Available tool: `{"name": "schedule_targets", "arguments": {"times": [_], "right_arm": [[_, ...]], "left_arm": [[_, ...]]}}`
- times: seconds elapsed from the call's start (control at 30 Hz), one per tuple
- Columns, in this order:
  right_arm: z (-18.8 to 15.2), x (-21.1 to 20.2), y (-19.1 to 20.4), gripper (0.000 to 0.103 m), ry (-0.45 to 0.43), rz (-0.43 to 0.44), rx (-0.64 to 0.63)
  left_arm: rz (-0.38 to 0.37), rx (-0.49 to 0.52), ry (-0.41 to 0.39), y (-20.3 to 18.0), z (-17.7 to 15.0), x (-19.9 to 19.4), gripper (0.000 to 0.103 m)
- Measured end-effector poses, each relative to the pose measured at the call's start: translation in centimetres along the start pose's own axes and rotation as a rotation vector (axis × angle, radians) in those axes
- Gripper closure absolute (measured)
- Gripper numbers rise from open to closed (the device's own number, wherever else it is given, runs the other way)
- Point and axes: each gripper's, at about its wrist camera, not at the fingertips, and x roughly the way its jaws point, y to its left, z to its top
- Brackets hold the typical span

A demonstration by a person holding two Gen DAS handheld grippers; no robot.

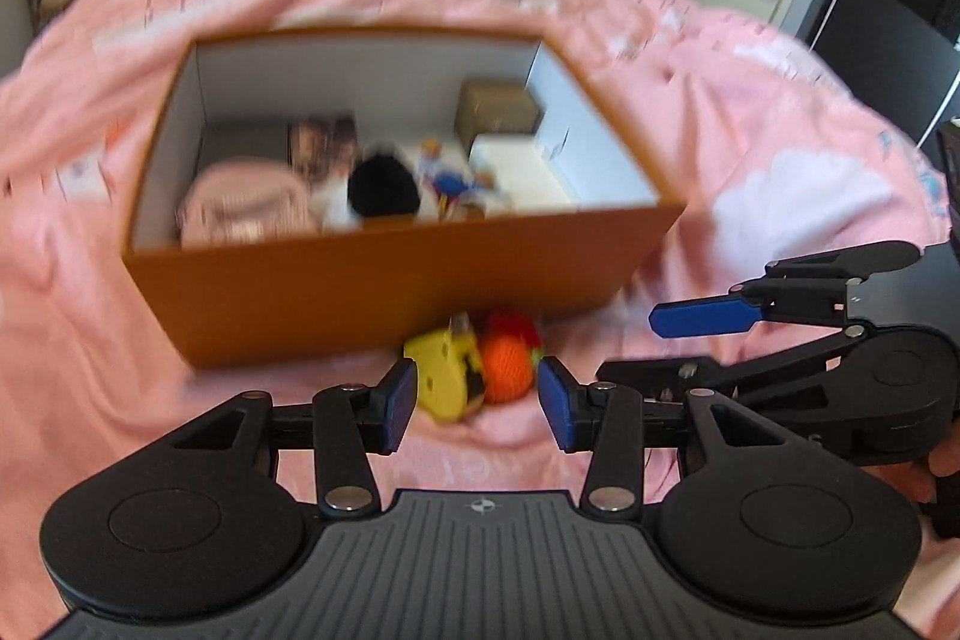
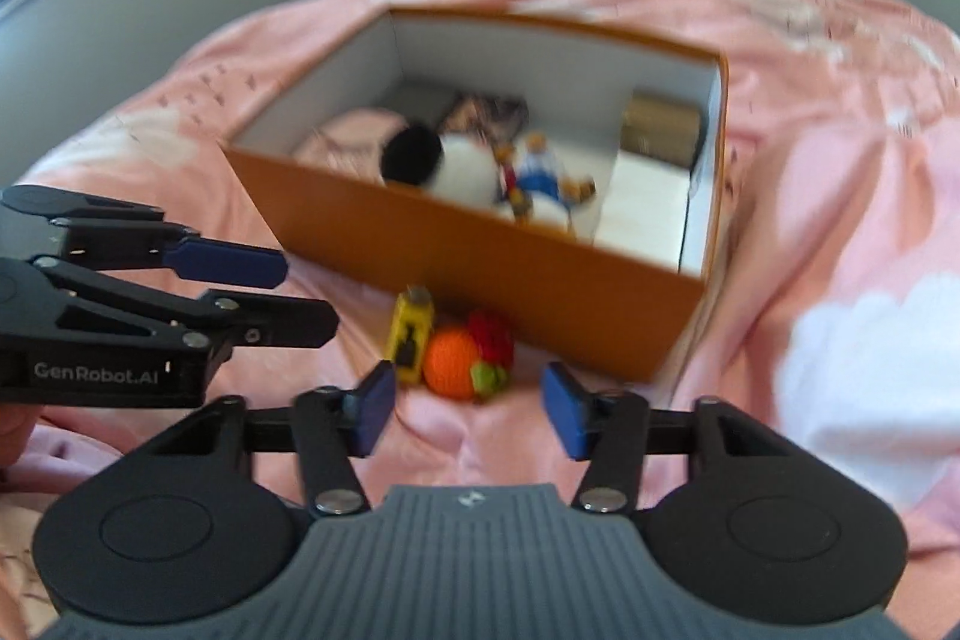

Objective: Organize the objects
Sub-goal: 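Withdraw both tools from the box and move toward the tape measure, then grasp the yellow tape measure with the left tool while the right tool grasps the orange fruit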

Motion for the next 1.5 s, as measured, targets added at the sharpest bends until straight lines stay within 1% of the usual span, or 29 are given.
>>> {"name": "schedule_targets", "arguments": {"times": [0.1, 0.17, 0.23, 0.4, 0.57, 0.67, 0.77, 0.87, 1.0, 1.13, 1.2, 1.3, 1.33, 1.5], "right_arm": [[-0.5, 1.4, -0.2, 0.061, 0.037, -0.010, 0.017], [-0.5, 2.0, -0.4, 0.061, 0.047, -0.006, 0.037], [-0.4, 2.7, -0.6, 0.061, 0.056, -0.005, 0.050], [-0.2, 4.4, -0.8, 0.062, 0.082, 0.013, 0.065], [0.2, 6.1, -1.0, 0.062, 0.115, 0.041, 0.071], [0.3, 7.0, -0.9, 0.065, 0.133, 0.051, 0.065], [0.4, 7.7, -1.0, 0.065, 0.148, 0.065, 0.070], [0.4, 8.4, -0.8, 0.068, 0.162, 0.075, 0.065], [0.4, 9.0, -0.5, 0.068, 0.174, 0.082, 0.052], [0.3, 9.7, -0.8, 0.069, 0.188, 0.091, 0.065], [0.2, 9.9, -1.0, 0.069, 0.194, 0.097, 0.073], [0.1, 10.0, -1.5, 0.069, 0.196, 0.109, 0.094], [0.0, 10.1, -1.6, 0.069, 0.198, 0.112, 0.098], [-0.2, 10.2, -1.6, 0.068, 0.199, 0.116, 0.095]], "left_arm": [[-0.002, -0.023, 0.050, 0.4, -0.5, 1.3, 0.052], [-0.003, -0.038, 0.065, 0.6, -0.7, 1.9, 0.052], [0.006, -0.051, 0.068, 1.0, -0.8, 2.2, 0.052], [-0.008, -0.121, 0.069, 2.3, -1.0, 2.8, 0.052], [-0.012, -0.165, 0.085, 3.1, -0.8, 3.5, 0.053], [-0.010, -0.187, 0.097, 3.6, -0.8, 4.0, 0.056], [-0.006, -0.208, 0.108, 3.9, -0.8, 4.4, 0.056], [-0.006, -0.226, 0.114, 4.2, -0.8, 4.6, 0.056], [-0.024, -0.252, 0.112, 4.6, -0.8, 4.7, 0.056], [-0.041, -0.273, 0.126, 4.9, -0.7, 5.3, 0.056], [-0.051, -0.290, 0.129, 4.9, -0.5, 5.7, 0.055], [-0.082, -0.315, 0.121, 4.8, -0.1, 6.1, 0.050], [-0.090, -0.315, 0.117, 4.7, 0.0, 6.2, 0.047], [-0.067, -0.285, 0.132, 3.7, 0.8, 7.4, 0.046]]}}
